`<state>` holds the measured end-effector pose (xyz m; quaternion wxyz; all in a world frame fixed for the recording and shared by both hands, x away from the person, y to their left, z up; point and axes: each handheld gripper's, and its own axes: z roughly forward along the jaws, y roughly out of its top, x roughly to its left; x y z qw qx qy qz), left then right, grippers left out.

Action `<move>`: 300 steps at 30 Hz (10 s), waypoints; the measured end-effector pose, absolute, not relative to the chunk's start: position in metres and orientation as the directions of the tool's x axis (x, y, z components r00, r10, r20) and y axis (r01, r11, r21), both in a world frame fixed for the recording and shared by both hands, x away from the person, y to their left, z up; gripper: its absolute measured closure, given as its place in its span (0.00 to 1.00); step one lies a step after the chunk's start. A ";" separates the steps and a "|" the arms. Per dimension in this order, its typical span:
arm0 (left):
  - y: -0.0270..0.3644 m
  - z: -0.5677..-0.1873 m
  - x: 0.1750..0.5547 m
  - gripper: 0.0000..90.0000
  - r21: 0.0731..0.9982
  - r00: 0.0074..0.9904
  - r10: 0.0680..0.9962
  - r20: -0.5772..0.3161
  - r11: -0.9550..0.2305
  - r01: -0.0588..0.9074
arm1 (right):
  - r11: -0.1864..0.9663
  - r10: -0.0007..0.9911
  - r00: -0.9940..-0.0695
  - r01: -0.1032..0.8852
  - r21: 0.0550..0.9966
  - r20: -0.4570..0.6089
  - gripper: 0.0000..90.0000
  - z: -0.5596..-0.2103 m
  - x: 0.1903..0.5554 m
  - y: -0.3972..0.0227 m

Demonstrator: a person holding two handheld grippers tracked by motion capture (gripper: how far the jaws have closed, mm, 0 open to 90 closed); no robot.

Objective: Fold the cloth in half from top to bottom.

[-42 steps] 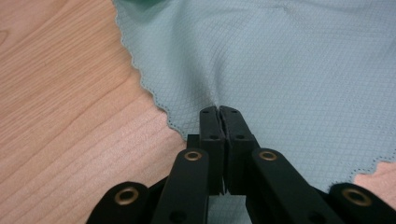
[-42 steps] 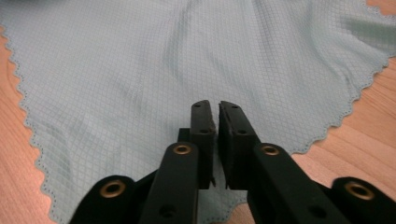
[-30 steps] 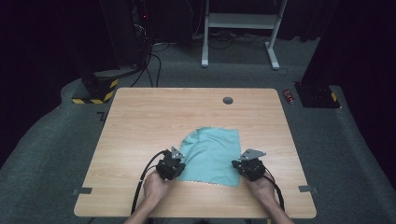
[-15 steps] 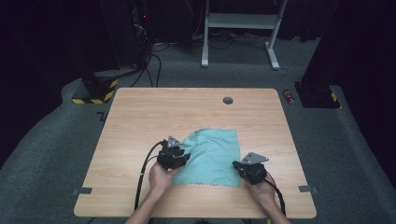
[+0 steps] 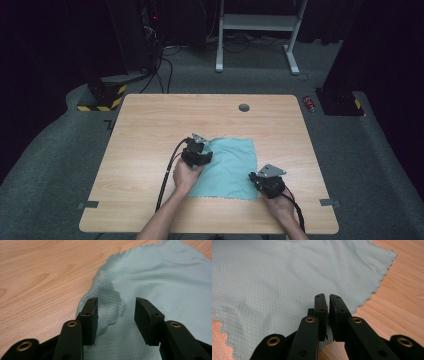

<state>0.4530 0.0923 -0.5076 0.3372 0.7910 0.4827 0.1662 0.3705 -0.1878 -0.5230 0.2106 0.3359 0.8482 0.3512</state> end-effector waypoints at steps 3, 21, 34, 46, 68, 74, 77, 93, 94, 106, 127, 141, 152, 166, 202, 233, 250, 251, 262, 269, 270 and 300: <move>0.091 -0.511 0.455 0.58 0.693 0.472 0.880 -0.051 -0.310 0.651 | 0.528 0.718 -0.686 0.422 0.737 -0.121 0.94 -0.523 0.371 -0.188; 0.115 -0.504 0.473 0.99 0.701 0.450 0.892 -0.045 -0.292 0.650 | 0.530 0.718 -0.685 0.419 0.737 -0.127 0.94 -0.523 0.370 -0.187; 0.141 -0.511 0.486 0.99 0.724 0.385 0.913 -0.133 -0.176 0.667 | 0.523 0.723 -0.681 0.428 0.737 -0.117 0.94 -0.523 0.370 -0.187; 0.145 -0.493 0.492 0.99 0.705 0.415 0.904 -0.106 -0.226 0.673 | 0.514 0.724 -0.683 0.437 0.738 -0.100 0.94 -0.523 0.372 -0.189; 0.162 -0.490 0.483 0.78 0.705 0.365 0.930 -0.035 -0.236 0.668 | 0.510 0.726 -0.681 0.440 0.739 -0.096 0.94 -0.523 0.372 -0.189; 0.145 -0.490 0.438 0.66 0.703 0.496 0.867 -0.036 -0.331 0.630 | 0.466 0.747 -0.664 0.484 0.741 -0.036 0.82 -0.522 0.376 -0.194; 0.141 -0.493 0.416 0.63 0.705 0.529 0.847 -0.050 -0.345 0.620 | 0.458 0.747 -0.664 0.494 0.739 -0.019 0.75 -0.521 0.374 -0.196; 0.140 -0.514 0.340 0.67 0.687 0.587 0.809 0.015 -0.435 0.582 | 0.526 0.679 -0.734 0.471 0.708 -0.016 0.78 -0.518 0.357 -0.202; 0.142 -0.514 0.337 0.68 0.686 0.584 0.812 0.014 -0.433 0.584 | 0.531 0.679 -0.734 0.472 0.704 -0.020 0.78 -0.517 0.356 -0.202; 0.151 -0.513 0.314 0.69 0.678 0.594 0.804 -0.008 -0.432 0.595 | 0.520 0.682 -0.732 0.489 0.700 0.004 0.71 -0.512 0.351 -0.204; 0.144 -0.512 0.319 0.99 0.675 0.617 0.787 -0.011 -0.450 0.585 | 0.621 0.513 -0.858 0.357 0.698 -0.018 0.99 -0.517 0.341 -0.149; 0.141 -0.501 0.357 0.65 0.708 0.605 0.794 -0.064 -0.391 0.588 | 0.566 0.565 -0.825 0.394 0.724 0.008 0.83 -0.514 0.349 -0.160; 0.128 -0.508 0.447 0.56 0.737 0.493 0.870 -0.018 -0.322 0.595 | 0.491 0.637 -0.770 0.445 0.749 0.039 0.73 -0.515 0.357 -0.174; 0.163 -0.511 0.475 0.56 0.687 0.351 0.936 -0.016 -0.244 0.684 | 0.546 0.619 -0.785 0.418 0.726 -0.013 0.64 -0.521 0.336 -0.188; 0.161 -0.507 0.467 0.50 0.705 0.415 0.908 -0.050 -0.262 0.659 | 0.581 0.455 -0.890 0.289 0.761 -0.010 0.64 -0.518 0.329 -0.101; 0.183 -0.518 0.489 0.51 0.717 0.334 0.930 -0.156 -0.126 0.686 | 0.575 0.411 -0.911 0.290 0.765 0.036 0.69 -0.522 0.334 -0.035; 0.178 -0.519 0.490 0.54 0.721 0.355 0.922 -0.155 -0.140 0.678 | 0.607 0.381 -0.924 0.274 0.746 0.030 0.75 -0.525 0.327 -0.004; 0.178 -0.519 0.490 0.54 0.722 0.354 0.923 -0.154 -0.140 0.678 | 0.609 0.384 -0.923 0.274 0.744 0.025 0.76 -0.525 0.327 -0.004; 0.168 -0.511 0.503 0.53 0.671 0.349 0.931 -0.107 -0.191 0.716 | 0.631 0.391 -0.920 0.246 0.736 -0.027 0.85 -0.524 0.325 -0.002; 0.162 -0.512 0.508 0.61 0.673 0.361 0.929 -0.084 -0.214 0.708 | 0.636 0.397 -0.917 0.244 0.733 -0.039 0.92 -0.524 0.325 -0.002; 0.160 -0.511 0.509 0.64 0.666 0.365 0.928 -0.075 -0.226 0.711 | 0.637 0.400 -0.915 0.243 0.731 -0.044 0.94 -0.524 0.325 -0.002; 0.163 -0.478 0.511 1.00 0.699 0.434 0.892 -0.129 -0.229 0.677 | 0.570 0.412 -0.911 0.232 0.788 -0.029 1.00 -0.498 0.320 -0.009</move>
